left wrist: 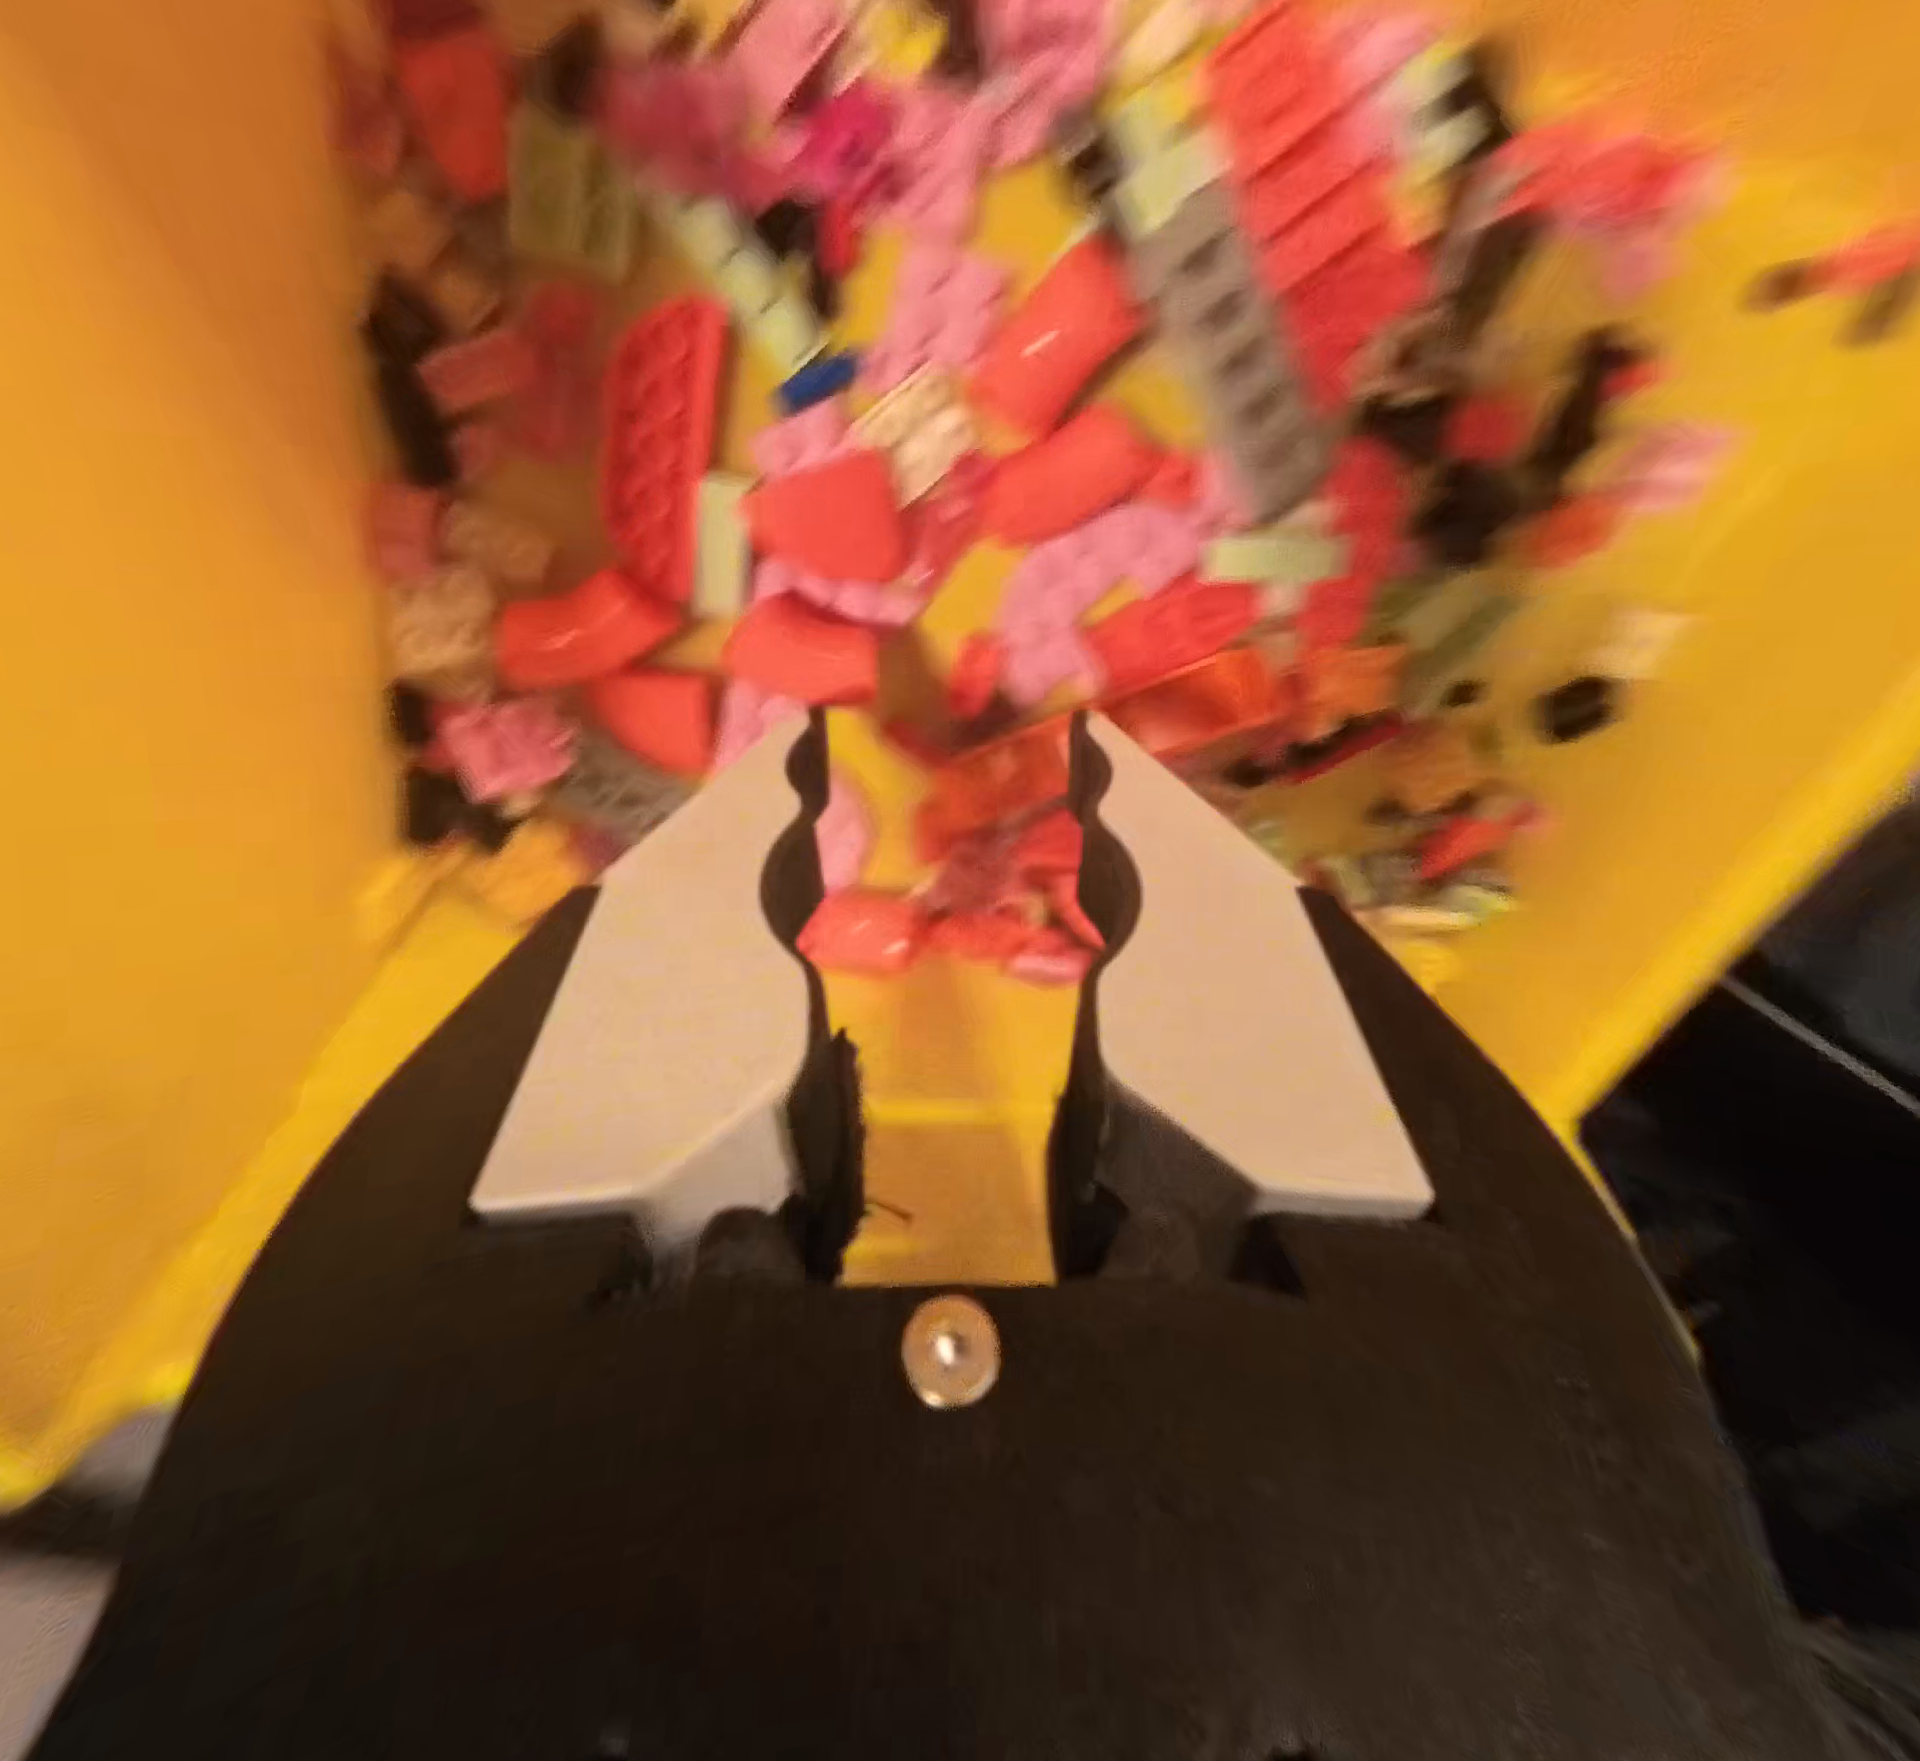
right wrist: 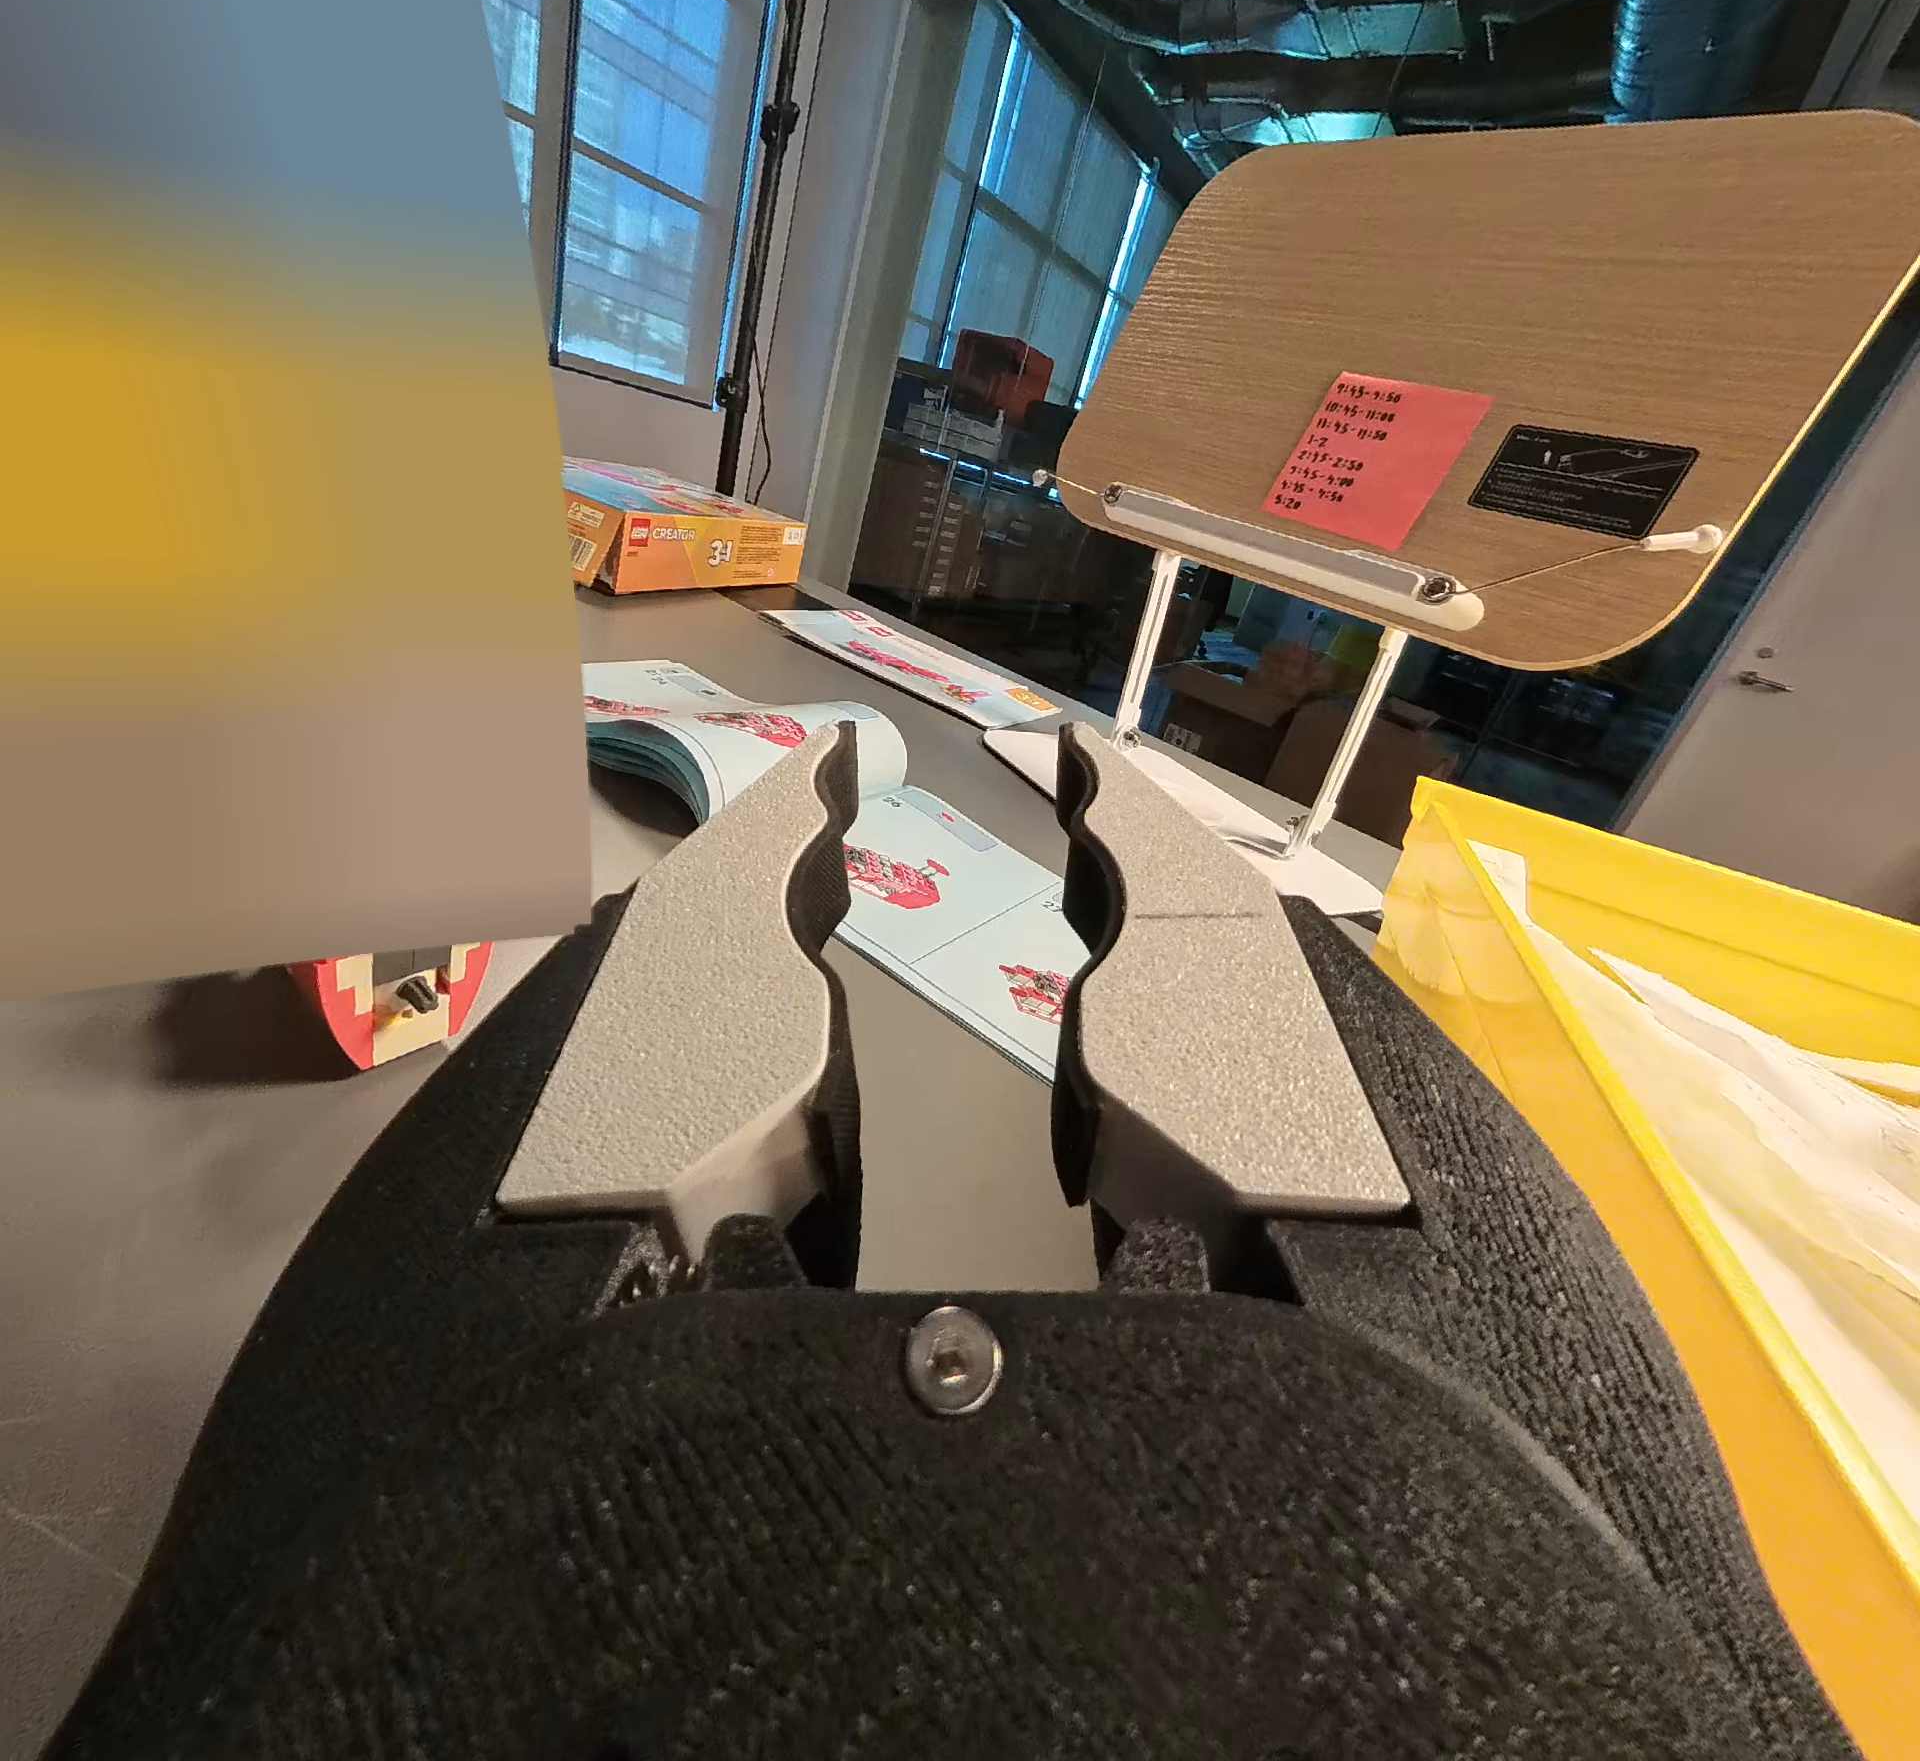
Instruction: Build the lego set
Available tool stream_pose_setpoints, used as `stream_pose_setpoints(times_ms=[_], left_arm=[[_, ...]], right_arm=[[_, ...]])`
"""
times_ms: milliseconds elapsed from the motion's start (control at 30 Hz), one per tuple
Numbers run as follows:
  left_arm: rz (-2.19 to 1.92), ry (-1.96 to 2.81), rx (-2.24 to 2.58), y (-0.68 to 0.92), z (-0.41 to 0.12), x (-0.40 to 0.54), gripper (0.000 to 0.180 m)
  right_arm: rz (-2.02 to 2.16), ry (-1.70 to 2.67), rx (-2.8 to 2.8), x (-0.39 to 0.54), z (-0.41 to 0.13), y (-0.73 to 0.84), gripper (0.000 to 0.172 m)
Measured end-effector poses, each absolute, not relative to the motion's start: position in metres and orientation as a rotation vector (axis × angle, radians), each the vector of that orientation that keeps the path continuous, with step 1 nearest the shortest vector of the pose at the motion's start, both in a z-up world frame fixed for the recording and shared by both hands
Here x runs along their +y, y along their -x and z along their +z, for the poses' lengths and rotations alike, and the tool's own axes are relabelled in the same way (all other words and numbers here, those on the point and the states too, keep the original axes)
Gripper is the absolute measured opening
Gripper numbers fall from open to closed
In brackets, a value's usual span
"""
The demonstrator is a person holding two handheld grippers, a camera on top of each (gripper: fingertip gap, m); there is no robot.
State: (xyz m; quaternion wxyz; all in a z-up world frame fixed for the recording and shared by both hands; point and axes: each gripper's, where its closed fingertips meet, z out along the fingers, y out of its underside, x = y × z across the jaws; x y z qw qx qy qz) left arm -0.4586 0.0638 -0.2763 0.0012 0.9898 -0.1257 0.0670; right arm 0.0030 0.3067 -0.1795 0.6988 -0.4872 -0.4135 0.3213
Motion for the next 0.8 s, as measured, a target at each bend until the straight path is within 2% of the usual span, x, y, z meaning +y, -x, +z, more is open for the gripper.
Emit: stream_pose_setpoints(times_ms=[100,167,233,267,367,400,600,733,800], left_arm=[[0.405,-3.169,-0.514,0.42,-0.268,0.076,0.06],[0.342,-3.168,-0.646,0.403,-0.269,0.079,0.076],[0.207,-3.161,-0.799,0.391,-0.27,0.082,0.084],[0.139,-3.155,-0.881,0.386,-0.271,0.085,0.084],[0.017,-3.149,-1.139,0.369,-0.267,0.095,0.059],[0.016,-3.143,-1.165,0.364,-0.267,0.097,0.056],[0.016,-3.054,-1.045,0.376,-0.278,0.088,0.05],[-0.274,-3.022,-0.996,0.415,-0.277,0.088,0.055],[-0.207,-3.013,-0.915,0.417,-0.278,0.079,0.055]], right_arm=[[0.715,1.086,-0.922,0.307,-0.18,-0.003,0.037],[0.715,1.088,-0.92,0.307,-0.18,-0.003,0.037],[0.715,1.09,-0.919,0.308,-0.18,-0.003,0.037],[0.714,1.091,-0.918,0.308,-0.18,-0.003,0.037],[0.713,1.092,-0.917,0.308,-0.18,-0.003,0.037],[0.713,1.092,-0.917,0.308,-0.18,-0.003,0.037],[0.713,1.092,-0.916,0.308,-0.18,-0.004,0.037],[0.715,1.092,-0.916,0.308,-0.18,-0.004,0.037],[0.716,1.092,-0.917,0.308,-0.18,-0.004,0.037]])
